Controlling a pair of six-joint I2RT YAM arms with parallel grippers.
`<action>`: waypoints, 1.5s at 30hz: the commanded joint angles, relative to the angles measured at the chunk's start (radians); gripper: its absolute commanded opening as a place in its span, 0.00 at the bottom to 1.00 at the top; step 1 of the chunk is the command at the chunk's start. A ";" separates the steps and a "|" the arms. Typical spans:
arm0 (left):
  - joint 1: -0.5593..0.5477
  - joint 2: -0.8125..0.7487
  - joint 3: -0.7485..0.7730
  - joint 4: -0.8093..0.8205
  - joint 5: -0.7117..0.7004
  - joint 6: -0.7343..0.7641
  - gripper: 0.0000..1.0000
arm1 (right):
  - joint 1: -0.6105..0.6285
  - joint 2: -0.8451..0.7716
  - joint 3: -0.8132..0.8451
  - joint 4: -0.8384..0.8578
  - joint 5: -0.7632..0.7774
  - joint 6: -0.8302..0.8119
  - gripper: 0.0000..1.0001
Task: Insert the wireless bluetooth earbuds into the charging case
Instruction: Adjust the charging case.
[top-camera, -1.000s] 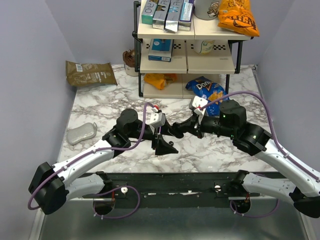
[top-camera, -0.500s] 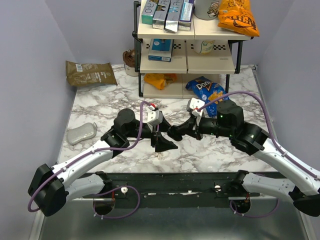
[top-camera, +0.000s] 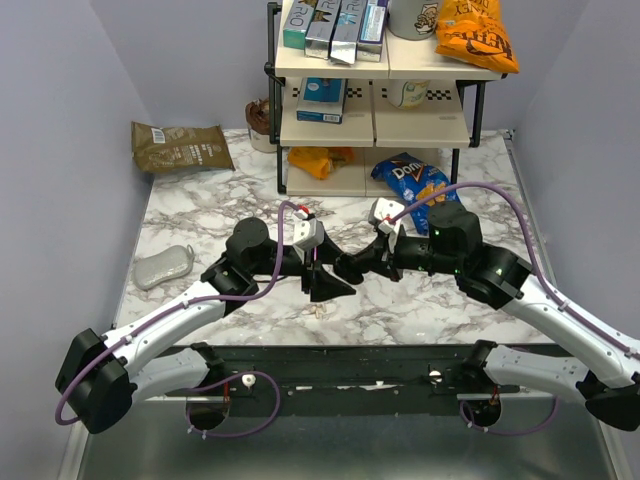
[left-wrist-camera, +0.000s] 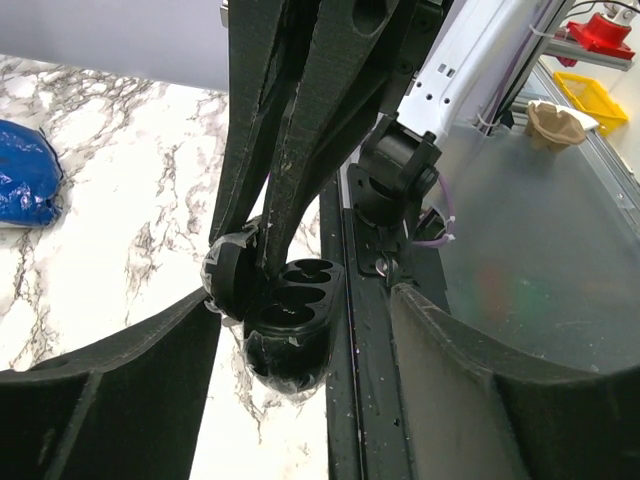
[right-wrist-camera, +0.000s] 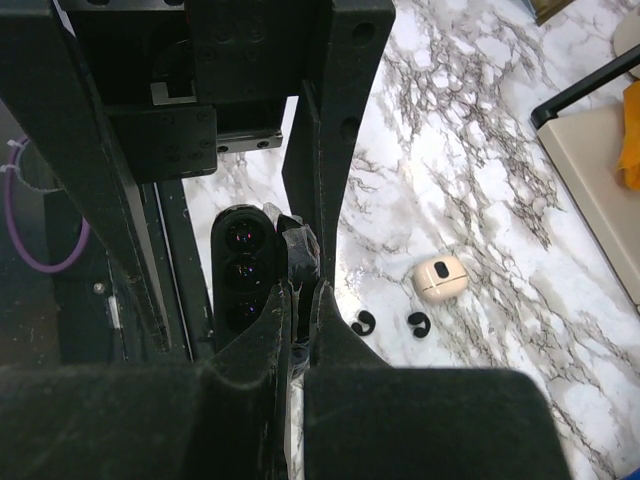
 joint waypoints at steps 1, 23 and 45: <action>0.006 -0.006 -0.010 0.034 0.001 0.001 0.72 | 0.011 0.007 -0.003 -0.015 0.004 0.002 0.01; 0.006 0.016 -0.021 0.045 0.050 -0.005 0.24 | 0.012 0.007 0.012 -0.019 0.001 0.002 0.01; 0.004 -0.217 -0.233 0.223 -0.357 -0.117 0.00 | -0.027 -0.142 -0.046 0.171 0.421 0.280 0.88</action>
